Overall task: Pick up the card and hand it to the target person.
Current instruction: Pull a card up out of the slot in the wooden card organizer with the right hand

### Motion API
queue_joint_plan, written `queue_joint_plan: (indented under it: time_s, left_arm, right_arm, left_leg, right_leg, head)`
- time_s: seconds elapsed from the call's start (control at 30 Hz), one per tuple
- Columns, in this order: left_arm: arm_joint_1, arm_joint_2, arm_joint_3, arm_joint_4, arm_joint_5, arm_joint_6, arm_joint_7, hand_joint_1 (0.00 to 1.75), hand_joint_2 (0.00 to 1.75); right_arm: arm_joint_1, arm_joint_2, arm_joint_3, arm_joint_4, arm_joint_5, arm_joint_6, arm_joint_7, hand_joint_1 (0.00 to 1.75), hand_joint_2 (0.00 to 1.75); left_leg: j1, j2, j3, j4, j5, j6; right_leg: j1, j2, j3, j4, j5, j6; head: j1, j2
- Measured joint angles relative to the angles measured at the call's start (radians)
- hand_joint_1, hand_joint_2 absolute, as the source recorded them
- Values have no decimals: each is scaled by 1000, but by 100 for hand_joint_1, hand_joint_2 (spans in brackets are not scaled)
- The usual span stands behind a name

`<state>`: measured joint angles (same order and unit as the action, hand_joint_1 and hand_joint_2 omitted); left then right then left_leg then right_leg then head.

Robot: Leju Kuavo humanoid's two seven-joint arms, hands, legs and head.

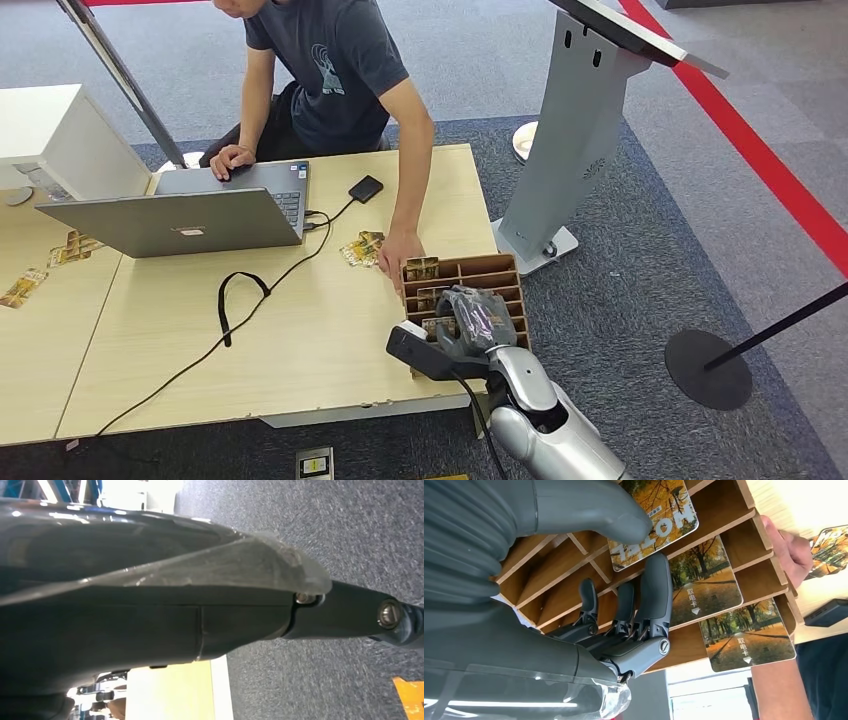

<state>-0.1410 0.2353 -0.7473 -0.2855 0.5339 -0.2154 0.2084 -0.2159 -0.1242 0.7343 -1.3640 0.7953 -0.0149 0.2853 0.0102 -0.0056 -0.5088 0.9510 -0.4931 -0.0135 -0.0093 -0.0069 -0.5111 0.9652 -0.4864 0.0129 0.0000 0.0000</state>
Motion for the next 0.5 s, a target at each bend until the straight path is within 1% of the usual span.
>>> queue_joint_plan:
  time_s: [0.17, 0.33, 0.43, 0.5]
  left_arm:
    - [-7, 1, -2, -3, -10, -2, 5, 0, 0]
    - [-10, 2, 1, -4, -16, -2, 8, 0, 0]
    - [-11, 2, 2, -4, -19, -2, 7, 0, 0]
    - [-12, 2, 1, -5, -22, -2, 8, 0, 0]
  right_arm:
    - [11, -9, -7, -21, 16, 6, 4, 106, 175]
    - [23, -21, -3, -55, 42, 21, 12, 103, 175]
    - [28, -21, 1, -64, 49, 28, 15, 100, 175]
    - [30, -19, 3, -62, 51, 31, 16, 101, 175]
  left_leg:
    - [0, -1, 0, 0, 0, 0]
    - [0, -1, -1, 0, 0, 0]
    - [0, 0, 0, 0, 0, 0]
    - [0, 0, 0, 0, 0, 0]
  right_leg:
    - [0, -1, 0, 0, 0, 0]
    - [0, -1, -1, 0, 0, 0]
    - [0, 0, 0, 0, 0, 0]
    - [0, 0, 0, 0, 0, 0]
  head:
    - [0, 0]
    - [0, 0]
    - [0, 0]
    - [0, 0]
